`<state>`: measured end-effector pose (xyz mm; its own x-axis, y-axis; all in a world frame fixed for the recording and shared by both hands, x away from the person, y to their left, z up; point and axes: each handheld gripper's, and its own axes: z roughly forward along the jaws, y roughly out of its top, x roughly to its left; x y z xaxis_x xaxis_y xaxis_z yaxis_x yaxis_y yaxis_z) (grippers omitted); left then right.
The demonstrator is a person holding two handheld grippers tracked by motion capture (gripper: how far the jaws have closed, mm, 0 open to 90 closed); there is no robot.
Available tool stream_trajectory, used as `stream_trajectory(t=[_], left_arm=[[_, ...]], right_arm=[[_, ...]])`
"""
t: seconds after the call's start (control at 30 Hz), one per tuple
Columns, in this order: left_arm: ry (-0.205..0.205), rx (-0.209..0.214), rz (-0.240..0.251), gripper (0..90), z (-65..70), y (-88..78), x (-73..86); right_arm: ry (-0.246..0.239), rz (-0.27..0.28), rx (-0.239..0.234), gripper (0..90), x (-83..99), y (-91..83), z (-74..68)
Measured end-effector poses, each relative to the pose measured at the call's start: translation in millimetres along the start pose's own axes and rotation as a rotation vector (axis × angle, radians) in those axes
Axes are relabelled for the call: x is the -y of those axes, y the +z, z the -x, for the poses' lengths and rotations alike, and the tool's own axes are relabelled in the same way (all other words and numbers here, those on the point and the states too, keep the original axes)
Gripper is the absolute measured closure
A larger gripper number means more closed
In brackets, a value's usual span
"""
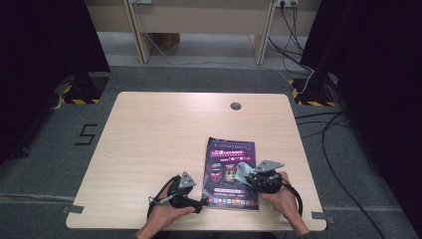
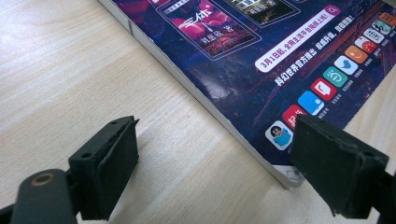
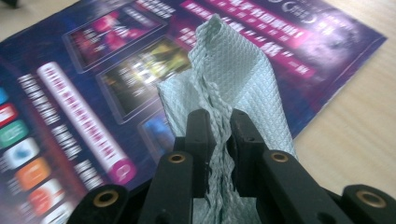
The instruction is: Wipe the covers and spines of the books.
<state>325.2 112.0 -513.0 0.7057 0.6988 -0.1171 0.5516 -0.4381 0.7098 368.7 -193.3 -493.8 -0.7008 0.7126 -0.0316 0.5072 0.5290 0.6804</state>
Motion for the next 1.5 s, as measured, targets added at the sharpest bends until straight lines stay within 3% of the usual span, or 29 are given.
stream_trajectory(t=[0.77,0.93,1.0,1.1,1.43,1.5], left_arm=[[-0.001,0.000,0.001,14.4,0.0,0.0,0.2],[0.000,0.000,-0.001,14.4,0.0,-0.1,0.2],[0.001,0.000,-0.002,14.4,-0.1,-0.1,0.1],[0.001,0.002,-0.002,14.2,-0.4,0.0,0.1],[-0.001,0.001,0.001,14.3,-0.1,-0.1,0.5],[0.001,0.000,0.001,14.3,0.0,-0.2,0.6]], right_arm=[[0.125,0.008,0.162,80.5,-45.9,47.2,58.1],[0.127,-0.028,0.196,79.8,-59.2,56.1,64.2],[0.131,-0.043,0.196,79.6,-65.5,59.9,62.2],[0.092,-0.055,0.176,79.7,-76.8,69.0,53.4],[-0.029,-0.058,0.112,79.5,-115.4,103.1,7.2],[-0.034,-0.053,0.088,79.5,-117.4,105.1,-2.6]])
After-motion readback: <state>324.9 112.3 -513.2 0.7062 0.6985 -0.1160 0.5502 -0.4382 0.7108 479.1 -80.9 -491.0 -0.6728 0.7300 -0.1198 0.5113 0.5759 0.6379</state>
